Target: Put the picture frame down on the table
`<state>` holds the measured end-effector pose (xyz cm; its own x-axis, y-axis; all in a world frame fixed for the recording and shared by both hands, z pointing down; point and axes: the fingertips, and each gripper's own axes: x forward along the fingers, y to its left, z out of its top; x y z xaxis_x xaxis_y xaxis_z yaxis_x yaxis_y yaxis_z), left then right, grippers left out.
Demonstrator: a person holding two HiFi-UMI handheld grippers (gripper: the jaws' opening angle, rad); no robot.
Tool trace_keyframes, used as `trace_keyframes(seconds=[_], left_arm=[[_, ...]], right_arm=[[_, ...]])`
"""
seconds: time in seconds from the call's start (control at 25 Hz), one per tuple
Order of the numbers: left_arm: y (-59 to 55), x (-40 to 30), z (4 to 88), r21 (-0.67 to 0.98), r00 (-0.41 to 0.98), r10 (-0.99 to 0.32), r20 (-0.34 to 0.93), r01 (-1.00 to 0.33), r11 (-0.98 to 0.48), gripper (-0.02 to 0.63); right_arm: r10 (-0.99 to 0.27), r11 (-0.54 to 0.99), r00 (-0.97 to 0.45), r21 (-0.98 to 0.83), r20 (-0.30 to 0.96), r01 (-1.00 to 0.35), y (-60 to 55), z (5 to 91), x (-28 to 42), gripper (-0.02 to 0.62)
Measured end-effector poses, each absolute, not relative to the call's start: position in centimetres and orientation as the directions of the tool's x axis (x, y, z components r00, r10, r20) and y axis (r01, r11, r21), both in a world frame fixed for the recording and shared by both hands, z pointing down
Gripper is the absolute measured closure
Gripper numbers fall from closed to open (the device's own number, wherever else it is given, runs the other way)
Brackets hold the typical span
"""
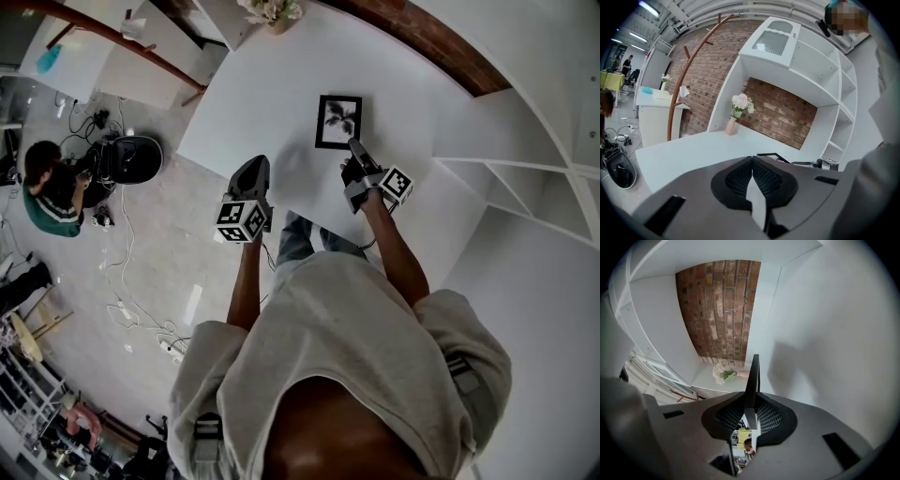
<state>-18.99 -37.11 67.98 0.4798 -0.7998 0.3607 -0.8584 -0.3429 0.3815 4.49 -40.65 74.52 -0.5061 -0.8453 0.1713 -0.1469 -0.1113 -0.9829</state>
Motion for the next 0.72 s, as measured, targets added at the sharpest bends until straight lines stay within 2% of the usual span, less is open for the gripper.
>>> trace_keyframes(seconds=[0.48, 0.72], left_arm=[[-37.1, -19.3, 68.5, 0.394, 0.46, -0.808, 0.369, -0.864, -0.312, 0.589], [-36.8, -19.2, 68.6, 0.394, 0.447, -0.814, 0.371, -0.87, -0.298, 0.589]], right_arm=[[-0.856, -0.127, -0.482, -0.98, 0.186, -0.153, -42.3, 76.3, 3.7, 0.508], [-0.831, -0.153, -0.5, -0.965, 0.243, -0.214, -42.3, 77.5, 3.2, 0.506]])
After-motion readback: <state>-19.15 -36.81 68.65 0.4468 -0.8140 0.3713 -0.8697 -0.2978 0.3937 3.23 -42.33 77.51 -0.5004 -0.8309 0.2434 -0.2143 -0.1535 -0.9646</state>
